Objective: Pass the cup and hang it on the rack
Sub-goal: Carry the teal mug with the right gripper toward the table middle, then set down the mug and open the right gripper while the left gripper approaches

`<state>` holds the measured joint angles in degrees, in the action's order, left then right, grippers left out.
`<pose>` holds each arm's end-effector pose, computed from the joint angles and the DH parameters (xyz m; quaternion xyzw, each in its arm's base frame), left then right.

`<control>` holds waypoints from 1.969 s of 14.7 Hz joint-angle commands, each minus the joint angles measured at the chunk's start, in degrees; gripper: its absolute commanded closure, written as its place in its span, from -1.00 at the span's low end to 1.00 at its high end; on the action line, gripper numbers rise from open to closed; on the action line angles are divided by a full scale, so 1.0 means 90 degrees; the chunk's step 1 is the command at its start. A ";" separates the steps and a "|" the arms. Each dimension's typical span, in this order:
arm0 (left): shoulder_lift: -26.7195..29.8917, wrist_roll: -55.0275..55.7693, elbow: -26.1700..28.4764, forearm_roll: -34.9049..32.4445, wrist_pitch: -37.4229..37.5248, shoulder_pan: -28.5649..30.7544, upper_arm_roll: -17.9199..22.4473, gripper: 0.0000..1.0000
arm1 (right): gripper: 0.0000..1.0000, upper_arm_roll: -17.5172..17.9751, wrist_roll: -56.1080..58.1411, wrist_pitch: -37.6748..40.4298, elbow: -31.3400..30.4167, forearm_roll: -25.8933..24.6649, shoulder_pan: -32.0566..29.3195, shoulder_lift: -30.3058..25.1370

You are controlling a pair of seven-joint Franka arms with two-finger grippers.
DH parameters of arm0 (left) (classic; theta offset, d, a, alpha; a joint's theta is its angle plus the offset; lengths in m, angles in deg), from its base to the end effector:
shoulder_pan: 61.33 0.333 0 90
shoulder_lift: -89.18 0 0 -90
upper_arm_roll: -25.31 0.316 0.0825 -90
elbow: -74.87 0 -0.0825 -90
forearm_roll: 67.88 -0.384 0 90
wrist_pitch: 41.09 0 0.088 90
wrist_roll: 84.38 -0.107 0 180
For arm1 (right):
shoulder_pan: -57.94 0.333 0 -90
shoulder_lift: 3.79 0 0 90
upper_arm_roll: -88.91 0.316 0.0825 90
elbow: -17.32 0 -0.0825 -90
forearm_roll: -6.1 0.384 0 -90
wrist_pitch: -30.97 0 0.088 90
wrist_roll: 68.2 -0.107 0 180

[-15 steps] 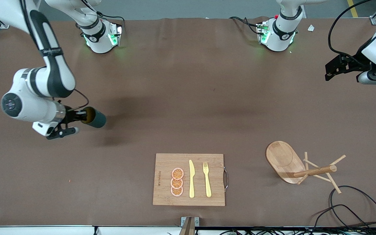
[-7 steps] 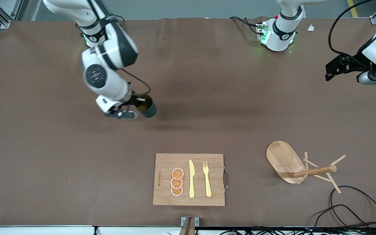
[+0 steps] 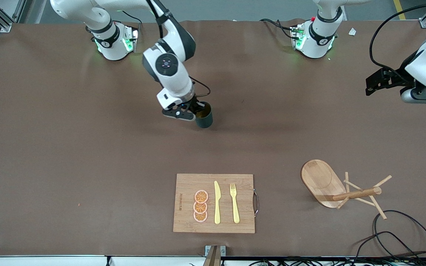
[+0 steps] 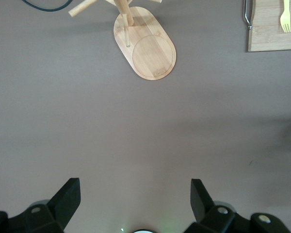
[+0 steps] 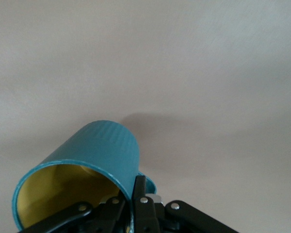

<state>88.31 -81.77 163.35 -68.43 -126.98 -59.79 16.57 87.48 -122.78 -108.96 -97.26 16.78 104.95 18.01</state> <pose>0.5475 -0.0674 0.6225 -0.9987 0.0399 0.0297 0.0062 0.4285 0.4384 0.2734 -0.9871 0.1462 0.0241 0.0608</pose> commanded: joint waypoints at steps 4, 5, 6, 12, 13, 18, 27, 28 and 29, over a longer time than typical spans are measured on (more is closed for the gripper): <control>-0.0176 0.0091 -0.0066 -0.0036 -0.0114 -0.0073 -0.0034 -1.00 | 1.00 -0.0105 -0.1024 0.0059 0.0962 0.0113 0.0333 0.0819; -0.0196 0.0091 -0.0076 -0.0036 -0.0134 -0.0073 -0.0063 -1.00 | 0.99 -0.0105 -0.1122 0.0059 0.1011 0.0113 0.0352 0.0868; -0.0216 0.0091 -0.0124 -0.0026 -0.0135 -0.0073 -0.0073 -1.00 | 0.95 -0.0105 -0.1200 0.0069 0.1089 0.0122 0.0362 0.0926; -0.0576 0.0071 -0.0505 -0.0007 -0.0134 -0.0277 -0.0083 -1.00 | -1.00 -0.0115 -0.1104 0.0447 0.1372 0.0093 0.0275 0.0937; -0.0625 0.0158 -0.0535 0.0003 -0.0135 -0.0346 -0.0083 -1.00 | -1.00 -0.0125 -0.1036 0.0875 0.1576 0.0084 0.0265 0.0888; -0.0801 0.1417 -0.0525 -0.0085 -0.0125 -0.1214 -0.0074 -1.00 | -1.00 -0.0144 0.0532 0.2986 0.2067 0.0083 -0.0514 0.0021; -0.1591 0.4197 -0.0525 -0.0436 -0.0582 -0.2933 -0.0073 -1.00 | -1.00 -0.0154 0.5992 0.4824 0.1949 -0.0628 -0.3726 -0.1123; -0.1728 0.4647 -0.0525 -0.0504 -0.0690 -0.3128 -0.0073 -1.00 | -1.00 -0.0145 0.6450 0.4922 0.1959 -0.0774 -0.4106 -0.1172; -0.1816 0.5067 -0.0525 -0.0592 -0.0778 -0.3381 -0.0073 -0.99 | -1.00 -0.0154 0.6890 0.4961 0.1988 -0.0882 -0.4410 -0.1202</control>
<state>74.16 -42.60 160.09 -71.76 -132.93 -87.06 15.64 84.51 -67.53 -64.81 -77.11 10.94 70.69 9.95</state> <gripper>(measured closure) 0.000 0.000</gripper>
